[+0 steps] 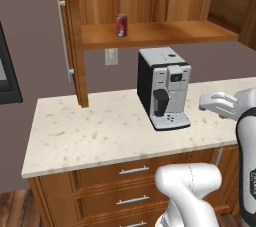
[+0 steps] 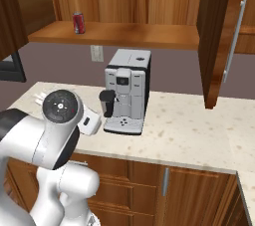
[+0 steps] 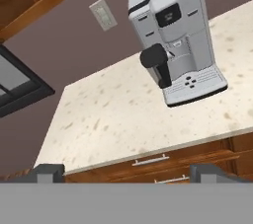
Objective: Pick the can, can from the counter and place them in the open cabinet.
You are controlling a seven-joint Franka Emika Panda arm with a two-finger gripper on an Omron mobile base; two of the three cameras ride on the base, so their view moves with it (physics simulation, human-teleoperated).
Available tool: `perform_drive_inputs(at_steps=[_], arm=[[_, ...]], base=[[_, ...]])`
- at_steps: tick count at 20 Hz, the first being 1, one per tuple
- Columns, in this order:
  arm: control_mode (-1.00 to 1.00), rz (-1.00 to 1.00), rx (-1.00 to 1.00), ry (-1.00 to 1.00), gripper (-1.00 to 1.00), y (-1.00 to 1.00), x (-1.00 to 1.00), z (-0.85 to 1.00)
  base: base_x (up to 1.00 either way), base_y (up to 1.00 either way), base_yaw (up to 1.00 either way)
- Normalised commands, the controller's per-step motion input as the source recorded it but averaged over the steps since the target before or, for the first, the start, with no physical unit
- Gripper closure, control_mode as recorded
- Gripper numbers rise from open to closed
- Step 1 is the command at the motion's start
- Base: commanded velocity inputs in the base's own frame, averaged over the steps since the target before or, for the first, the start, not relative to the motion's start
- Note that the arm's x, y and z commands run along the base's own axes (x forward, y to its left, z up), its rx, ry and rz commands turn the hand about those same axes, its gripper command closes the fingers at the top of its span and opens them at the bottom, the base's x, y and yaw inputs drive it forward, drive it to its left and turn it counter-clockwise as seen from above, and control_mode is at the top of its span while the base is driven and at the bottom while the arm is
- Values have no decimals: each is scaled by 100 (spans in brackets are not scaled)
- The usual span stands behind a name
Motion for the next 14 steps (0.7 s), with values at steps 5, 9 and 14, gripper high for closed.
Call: perform_drive_inputs(at_steps=[5, 9, 14], arm=[[-100, 0, -2, 0, -100, 27, -16, -22], [-100, 0, 0, 0, -100, 15, -7, -13], [-100, 0, 0, -1, -100, 15, -2, -3]], base=[[0, 0, 0], [0, 0, 0], [0, 0, 0]])
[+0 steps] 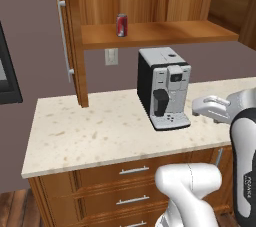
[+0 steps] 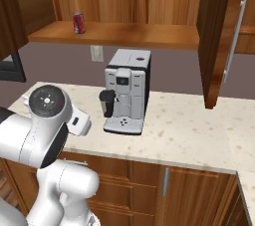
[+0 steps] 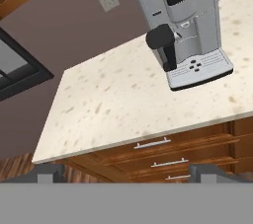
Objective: Pick the can, can from the counter and place them in the open cabinet.
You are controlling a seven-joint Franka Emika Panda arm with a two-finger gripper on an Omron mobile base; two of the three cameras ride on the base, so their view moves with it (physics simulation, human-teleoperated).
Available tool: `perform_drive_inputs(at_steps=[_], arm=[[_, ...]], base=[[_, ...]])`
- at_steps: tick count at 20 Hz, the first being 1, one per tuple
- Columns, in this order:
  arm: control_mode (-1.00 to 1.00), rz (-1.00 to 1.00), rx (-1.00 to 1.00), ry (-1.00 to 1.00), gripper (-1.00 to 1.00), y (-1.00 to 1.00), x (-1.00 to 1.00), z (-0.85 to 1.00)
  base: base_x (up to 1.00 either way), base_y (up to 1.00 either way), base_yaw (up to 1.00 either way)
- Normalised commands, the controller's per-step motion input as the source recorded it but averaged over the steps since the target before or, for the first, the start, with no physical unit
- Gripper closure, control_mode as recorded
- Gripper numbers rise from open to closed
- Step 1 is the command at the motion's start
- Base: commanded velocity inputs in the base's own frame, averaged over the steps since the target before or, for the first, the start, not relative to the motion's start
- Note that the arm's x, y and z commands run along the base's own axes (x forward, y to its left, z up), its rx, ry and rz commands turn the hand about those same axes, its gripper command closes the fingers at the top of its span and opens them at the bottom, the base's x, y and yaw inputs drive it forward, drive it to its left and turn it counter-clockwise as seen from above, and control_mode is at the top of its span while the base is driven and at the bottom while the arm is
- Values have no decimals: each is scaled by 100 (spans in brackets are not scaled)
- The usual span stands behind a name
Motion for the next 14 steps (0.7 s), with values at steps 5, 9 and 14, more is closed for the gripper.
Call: perform_drive_inputs(at_steps=[5, 9, 14], arm=[[-100, 0, 0, 0, -100, 0, 0, 0], [-100, 0, 0, 0, -100, 0, 0, 0], [-100, 0, 0, 0, -100, 0, 0, 0]], base=[[0, 0, 0], [0, 0, 0], [0, 0, 0]])
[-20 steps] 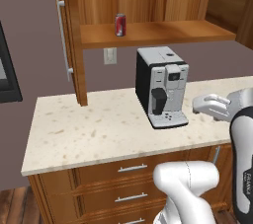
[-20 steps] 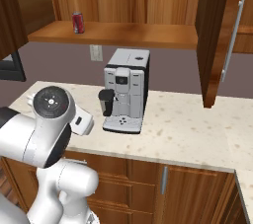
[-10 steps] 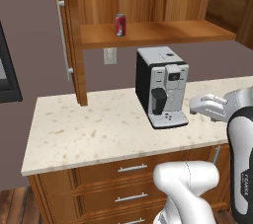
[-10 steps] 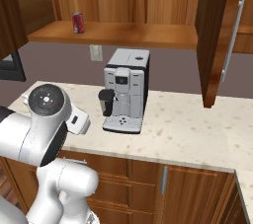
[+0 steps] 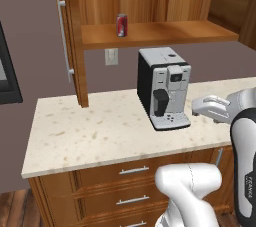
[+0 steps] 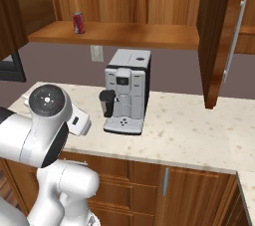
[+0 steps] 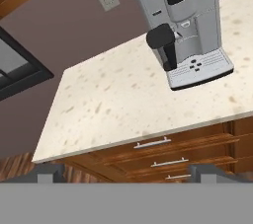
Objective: Pick the can, can from the counter and place them in the open cabinet.
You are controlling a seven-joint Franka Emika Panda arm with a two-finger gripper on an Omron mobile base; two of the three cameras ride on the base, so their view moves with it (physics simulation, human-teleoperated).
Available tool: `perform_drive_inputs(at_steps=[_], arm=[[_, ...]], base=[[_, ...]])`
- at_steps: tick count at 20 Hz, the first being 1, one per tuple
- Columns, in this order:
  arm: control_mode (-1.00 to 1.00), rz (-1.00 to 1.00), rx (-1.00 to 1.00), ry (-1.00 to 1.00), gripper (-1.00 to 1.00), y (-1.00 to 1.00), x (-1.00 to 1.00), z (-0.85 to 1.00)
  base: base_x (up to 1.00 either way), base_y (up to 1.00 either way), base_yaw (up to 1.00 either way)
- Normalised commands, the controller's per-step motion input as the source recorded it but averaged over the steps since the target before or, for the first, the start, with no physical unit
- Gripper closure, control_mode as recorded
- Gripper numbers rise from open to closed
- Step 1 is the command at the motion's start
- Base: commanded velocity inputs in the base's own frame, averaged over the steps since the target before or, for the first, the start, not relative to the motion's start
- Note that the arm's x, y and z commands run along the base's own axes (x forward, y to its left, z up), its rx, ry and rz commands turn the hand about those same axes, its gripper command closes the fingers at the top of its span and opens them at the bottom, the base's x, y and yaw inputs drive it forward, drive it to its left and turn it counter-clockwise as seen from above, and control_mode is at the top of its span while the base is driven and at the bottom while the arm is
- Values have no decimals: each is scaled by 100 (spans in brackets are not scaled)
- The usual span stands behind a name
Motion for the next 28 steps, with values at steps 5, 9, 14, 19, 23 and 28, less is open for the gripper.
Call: perform_drive_inputs(at_steps=[5, 9, 14, 19, 23, 28], arm=[[100, 0, 0, 0, -100, 0, 0, 0], [100, 0, 0, 0, -100, 0, 0, 0], [100, 0, 0, 0, -100, 0, 0, 0], [100, 0, 0, 0, -100, 0, 0, 0], [100, 0, 0, 0, -100, 0, 0, 0], [100, 0, 0, 0, -100, 0, 0, 0]], base=[[-33, -5, 0], [-70, -11, 1], [-72, -12, 4], [-66, -7, 29], [-25, -14, 93], [-4, -2, 100]])
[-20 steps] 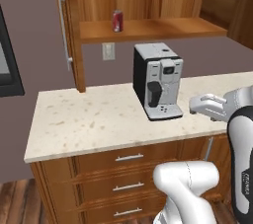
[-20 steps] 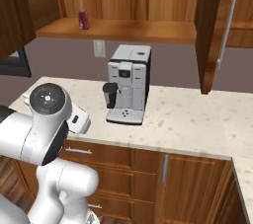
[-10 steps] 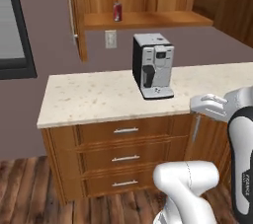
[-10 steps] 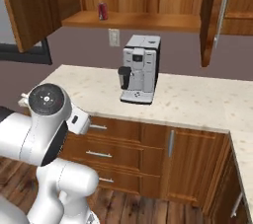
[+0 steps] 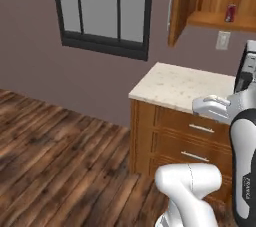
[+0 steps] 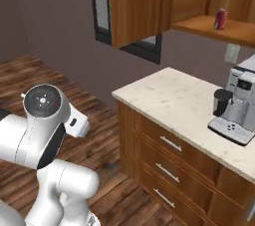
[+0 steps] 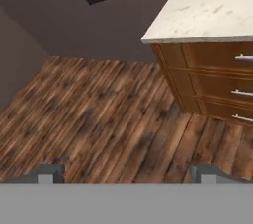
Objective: Pick the can, can from the counter and place them in the open cabinet.
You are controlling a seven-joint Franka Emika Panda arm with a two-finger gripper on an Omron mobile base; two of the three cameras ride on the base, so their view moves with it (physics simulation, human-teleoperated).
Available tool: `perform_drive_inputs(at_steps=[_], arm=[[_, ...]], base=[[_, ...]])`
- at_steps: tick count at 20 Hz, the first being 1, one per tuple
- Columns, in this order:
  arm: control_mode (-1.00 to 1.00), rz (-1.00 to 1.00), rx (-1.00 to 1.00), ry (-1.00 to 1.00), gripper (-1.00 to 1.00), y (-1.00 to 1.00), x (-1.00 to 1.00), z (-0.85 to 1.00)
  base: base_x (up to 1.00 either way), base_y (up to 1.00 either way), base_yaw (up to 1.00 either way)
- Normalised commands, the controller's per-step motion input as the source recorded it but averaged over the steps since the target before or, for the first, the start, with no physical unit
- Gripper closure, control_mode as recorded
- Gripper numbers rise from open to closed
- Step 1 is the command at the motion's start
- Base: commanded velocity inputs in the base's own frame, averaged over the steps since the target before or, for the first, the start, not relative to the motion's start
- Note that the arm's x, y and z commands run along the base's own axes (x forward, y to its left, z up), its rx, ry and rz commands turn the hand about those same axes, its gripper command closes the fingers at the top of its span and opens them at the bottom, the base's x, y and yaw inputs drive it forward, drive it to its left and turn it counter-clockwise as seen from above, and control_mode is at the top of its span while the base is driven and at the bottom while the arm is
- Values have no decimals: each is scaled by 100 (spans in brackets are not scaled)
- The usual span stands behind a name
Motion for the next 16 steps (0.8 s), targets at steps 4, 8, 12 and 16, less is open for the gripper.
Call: perform_drive_inputs(at_steps=[4, 8, 12, 16], arm=[[100, 0, 0, 0, -100, 0, 0, 0], [100, 0, 0, 0, -100, 0, 0, 0], [100, 0, 0, 0, -100, 0, 0, 0], [100, 0, 0, 0, -100, 0, 0, 0]], base=[[-2, 0, 100], [-2, 0, 100], [-4, 0, 100], [0, 4, 97]])
